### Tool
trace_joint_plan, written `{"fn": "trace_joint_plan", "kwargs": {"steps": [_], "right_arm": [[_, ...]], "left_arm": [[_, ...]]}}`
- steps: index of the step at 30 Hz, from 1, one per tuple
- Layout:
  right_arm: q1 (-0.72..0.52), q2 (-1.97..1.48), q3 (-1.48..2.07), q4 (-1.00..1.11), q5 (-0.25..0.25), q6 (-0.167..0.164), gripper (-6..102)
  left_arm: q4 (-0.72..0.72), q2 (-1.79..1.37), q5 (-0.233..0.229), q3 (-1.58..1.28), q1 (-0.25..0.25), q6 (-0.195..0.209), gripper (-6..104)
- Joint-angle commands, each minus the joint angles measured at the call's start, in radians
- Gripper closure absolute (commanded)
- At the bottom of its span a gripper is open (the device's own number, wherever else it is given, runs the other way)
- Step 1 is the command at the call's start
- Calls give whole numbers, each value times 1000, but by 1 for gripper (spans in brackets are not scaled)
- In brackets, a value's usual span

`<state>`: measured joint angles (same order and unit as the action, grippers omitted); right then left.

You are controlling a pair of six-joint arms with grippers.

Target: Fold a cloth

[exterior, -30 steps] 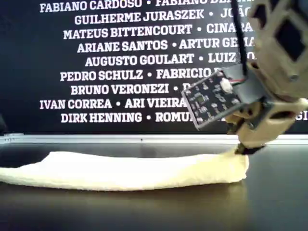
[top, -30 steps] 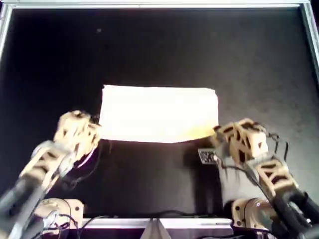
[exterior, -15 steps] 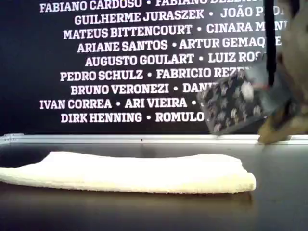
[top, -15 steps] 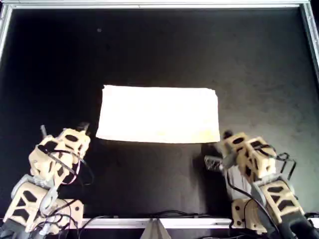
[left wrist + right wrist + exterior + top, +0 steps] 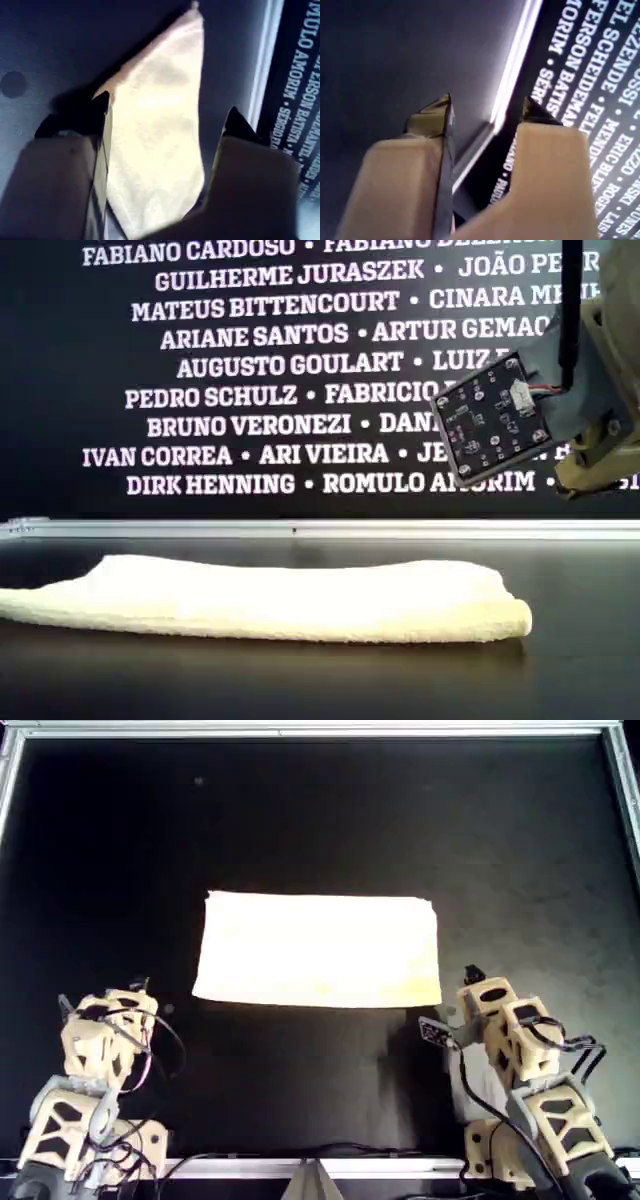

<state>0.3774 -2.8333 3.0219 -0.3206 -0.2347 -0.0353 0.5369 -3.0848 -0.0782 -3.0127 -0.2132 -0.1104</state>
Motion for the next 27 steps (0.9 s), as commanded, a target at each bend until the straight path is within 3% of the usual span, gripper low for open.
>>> {"fn": "trace_joint_plan", "kwargs": {"steps": [1,7,10,16,21,27], "right_arm": [[-5,-23,18,43,0,-5,41],[-2,44,-11,41,3,-6,39],[0,181,-58,41,14,-6,32],[0,604,-258,41,112,-3,15],[0,808,-411,41,195,14,12],[0,902,-546,43,209,14,12]], "left_arm": [[-5,-15,-9,12,25,-2,18],[-3,-15,-11,11,26,-2,18],[-3,-15,-11,11,26,-2,18],[-3,-15,-11,11,26,-2,18],[-3,-15,-9,11,26,-2,18],[-3,-14,-9,11,26,-2,18]]}}
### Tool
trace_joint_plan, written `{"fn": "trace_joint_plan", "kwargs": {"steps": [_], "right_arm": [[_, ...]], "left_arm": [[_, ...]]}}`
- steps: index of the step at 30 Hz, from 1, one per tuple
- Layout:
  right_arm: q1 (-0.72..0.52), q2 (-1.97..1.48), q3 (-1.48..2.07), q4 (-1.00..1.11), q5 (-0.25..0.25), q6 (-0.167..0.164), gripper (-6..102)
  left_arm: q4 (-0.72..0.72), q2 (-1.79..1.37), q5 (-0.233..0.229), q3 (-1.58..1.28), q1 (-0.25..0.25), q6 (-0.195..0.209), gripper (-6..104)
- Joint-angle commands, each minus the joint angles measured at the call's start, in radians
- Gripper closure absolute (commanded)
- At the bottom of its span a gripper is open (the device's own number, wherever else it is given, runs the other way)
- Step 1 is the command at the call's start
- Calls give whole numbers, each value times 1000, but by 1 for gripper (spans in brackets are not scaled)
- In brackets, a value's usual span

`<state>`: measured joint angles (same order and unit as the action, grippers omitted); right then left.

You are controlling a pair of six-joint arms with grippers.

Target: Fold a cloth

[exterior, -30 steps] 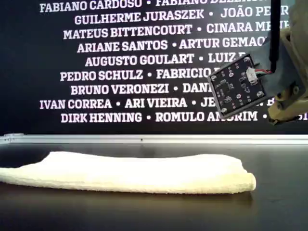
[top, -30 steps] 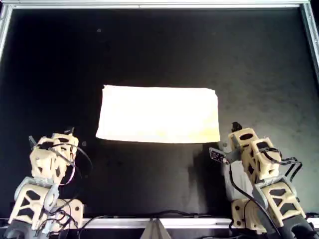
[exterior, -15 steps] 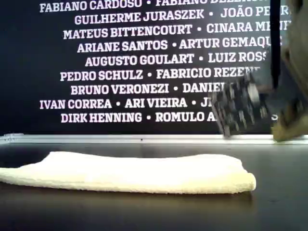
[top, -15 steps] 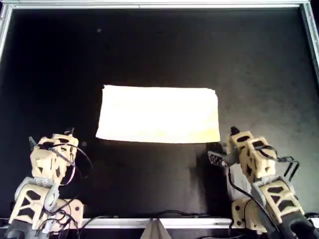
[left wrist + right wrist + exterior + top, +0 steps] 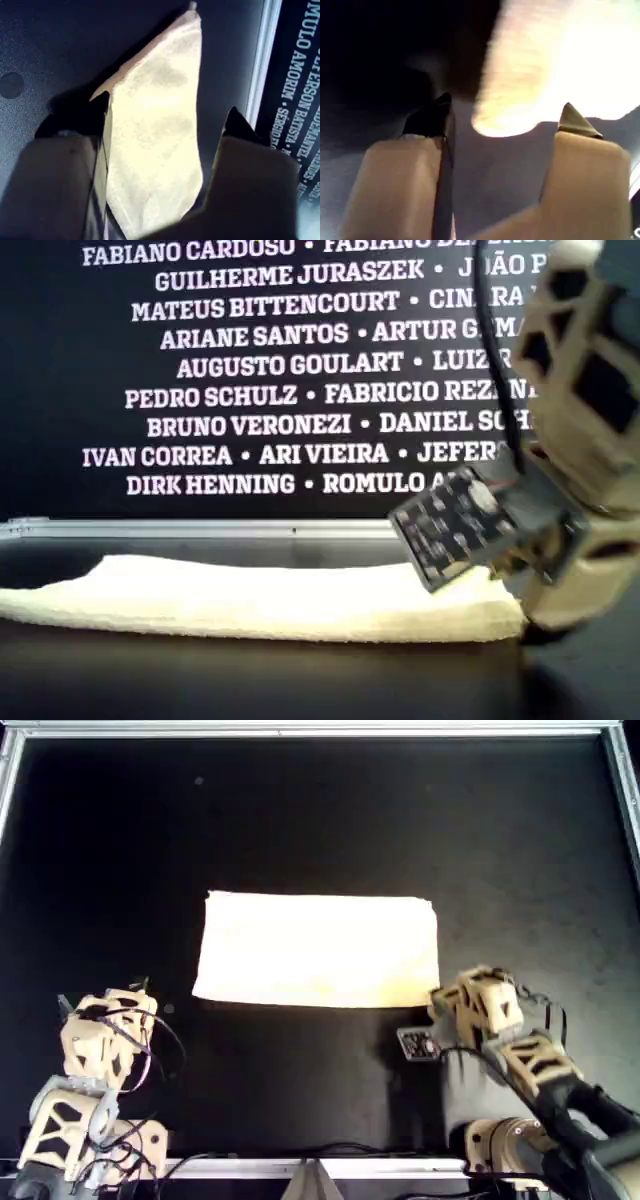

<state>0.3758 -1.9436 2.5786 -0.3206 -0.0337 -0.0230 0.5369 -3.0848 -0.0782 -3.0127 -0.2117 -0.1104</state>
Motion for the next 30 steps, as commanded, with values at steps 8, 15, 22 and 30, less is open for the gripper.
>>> {"fn": "trace_joint_plan", "kwargs": {"steps": [8,15,22,30], "right_arm": [[3,204,-221,43,9,2,13],[5,265,-267,43,9,2,13],[6,252,-259,43,9,2,28],[5,242,-267,44,9,2,77]], "left_arm": [[-3,-14,-9,11,25,-2,18],[-3,-14,-9,11,25,-2,18],[-3,-14,-9,11,25,-2,18],[-3,-14,-9,11,25,-2,18]]}}
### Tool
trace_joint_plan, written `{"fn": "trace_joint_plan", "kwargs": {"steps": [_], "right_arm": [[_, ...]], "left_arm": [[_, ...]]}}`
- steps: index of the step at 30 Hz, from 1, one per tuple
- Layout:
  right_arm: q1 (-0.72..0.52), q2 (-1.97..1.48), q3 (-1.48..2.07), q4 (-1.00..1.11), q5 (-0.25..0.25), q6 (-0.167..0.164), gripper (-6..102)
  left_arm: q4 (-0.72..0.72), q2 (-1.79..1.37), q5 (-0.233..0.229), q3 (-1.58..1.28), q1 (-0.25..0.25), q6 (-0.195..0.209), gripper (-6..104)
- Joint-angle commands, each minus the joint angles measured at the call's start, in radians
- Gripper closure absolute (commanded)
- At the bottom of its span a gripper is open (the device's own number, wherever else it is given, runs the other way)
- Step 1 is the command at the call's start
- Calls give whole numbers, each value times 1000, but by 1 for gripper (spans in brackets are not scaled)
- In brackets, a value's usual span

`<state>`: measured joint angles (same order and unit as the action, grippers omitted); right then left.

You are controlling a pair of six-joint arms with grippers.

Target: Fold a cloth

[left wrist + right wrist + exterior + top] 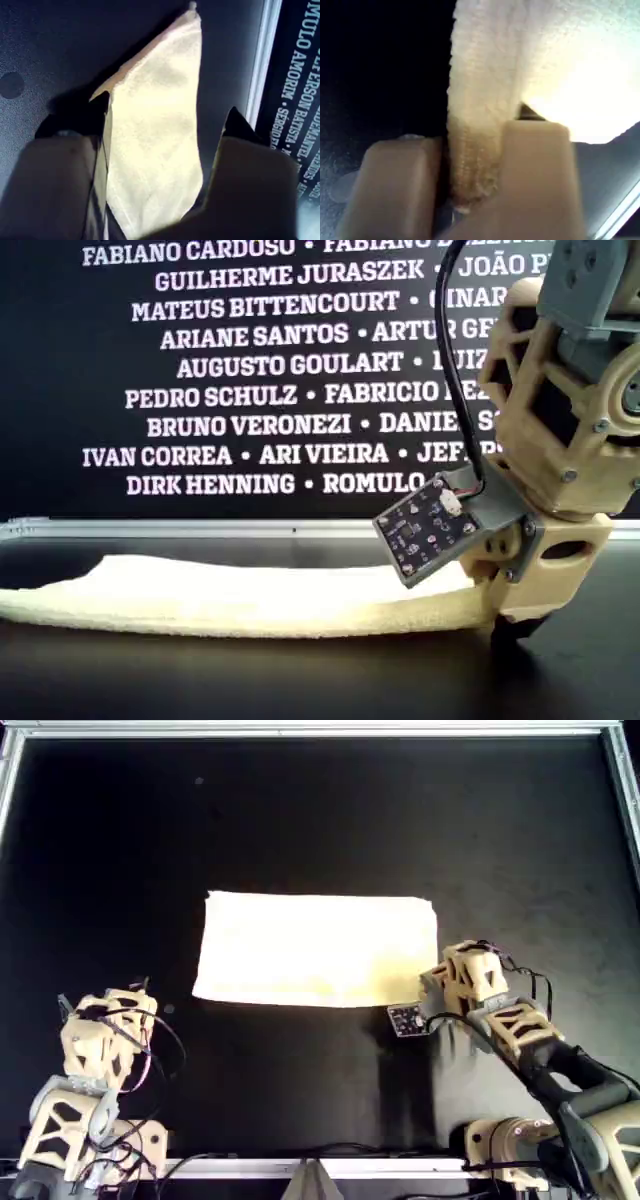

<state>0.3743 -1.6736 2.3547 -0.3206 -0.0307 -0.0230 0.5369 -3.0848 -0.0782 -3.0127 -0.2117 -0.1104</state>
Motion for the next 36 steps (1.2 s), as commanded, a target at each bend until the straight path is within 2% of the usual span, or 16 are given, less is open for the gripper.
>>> {"fn": "trace_joint_plan", "kwargs": {"steps": [1,4,6,11,14,25,31,36], "right_arm": [[5,-28,-44,44,6,2,82],[3,-28,-46,52,6,2,94],[3,-28,-46,52,6,2,98],[3,-29,-46,52,5,2,97],[5,-32,-64,55,5,-14,97],[20,-5,-362,54,5,-15,97],[196,11,-477,55,3,-15,97],[334,155,-618,55,-11,-15,97]], "left_arm": [[-3,-14,-9,11,25,-2,18],[-2,-14,-9,11,25,-2,18],[-2,-14,-9,11,25,-2,18],[-2,-14,-9,11,25,-2,18],[-2,-14,-9,11,25,-2,18],[-2,-14,-9,11,25,-2,18],[-3,-14,-9,11,23,-2,18],[-3,-14,-9,11,23,-2,18]]}}
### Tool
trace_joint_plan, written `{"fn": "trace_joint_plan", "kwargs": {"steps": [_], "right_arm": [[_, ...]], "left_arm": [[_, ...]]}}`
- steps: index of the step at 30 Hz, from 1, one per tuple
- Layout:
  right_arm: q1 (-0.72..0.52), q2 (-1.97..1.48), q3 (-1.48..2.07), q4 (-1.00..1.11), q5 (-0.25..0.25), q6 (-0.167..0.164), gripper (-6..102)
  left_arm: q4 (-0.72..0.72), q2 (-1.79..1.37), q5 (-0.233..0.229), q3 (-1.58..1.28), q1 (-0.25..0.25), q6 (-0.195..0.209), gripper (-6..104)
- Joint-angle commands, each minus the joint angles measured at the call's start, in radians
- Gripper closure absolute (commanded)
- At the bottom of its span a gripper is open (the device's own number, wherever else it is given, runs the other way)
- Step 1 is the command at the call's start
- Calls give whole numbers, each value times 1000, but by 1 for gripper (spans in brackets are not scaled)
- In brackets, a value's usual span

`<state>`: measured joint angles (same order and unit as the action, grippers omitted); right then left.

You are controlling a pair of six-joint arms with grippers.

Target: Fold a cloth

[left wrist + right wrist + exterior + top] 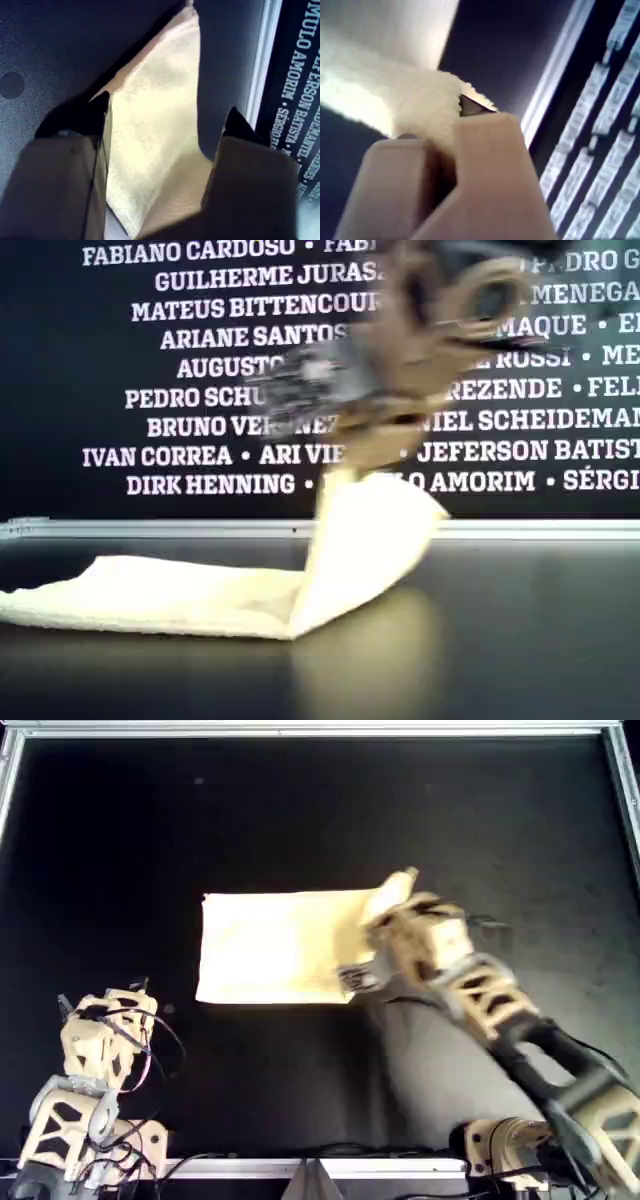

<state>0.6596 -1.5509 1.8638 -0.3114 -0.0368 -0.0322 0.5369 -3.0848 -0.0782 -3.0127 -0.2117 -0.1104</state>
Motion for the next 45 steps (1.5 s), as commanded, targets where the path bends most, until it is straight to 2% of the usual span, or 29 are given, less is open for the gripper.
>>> {"fn": "trace_joint_plan", "kwargs": {"steps": [1,20,37,40,45], "right_arm": [[66,64,-153,46,-5,-6,97],[334,597,-870,44,8,-6,97],[407,1042,-1301,44,3,-6,97],[405,1058,-1310,44,9,-6,90],[407,1039,-1289,43,9,-5,60]], "left_arm": [[-3,-14,-8,11,23,-2,18],[-3,-14,-8,11,23,11,18],[-3,-14,-2,11,20,0,17],[-3,-14,-8,11,20,0,17],[-3,-14,-8,11,21,0,17]]}}
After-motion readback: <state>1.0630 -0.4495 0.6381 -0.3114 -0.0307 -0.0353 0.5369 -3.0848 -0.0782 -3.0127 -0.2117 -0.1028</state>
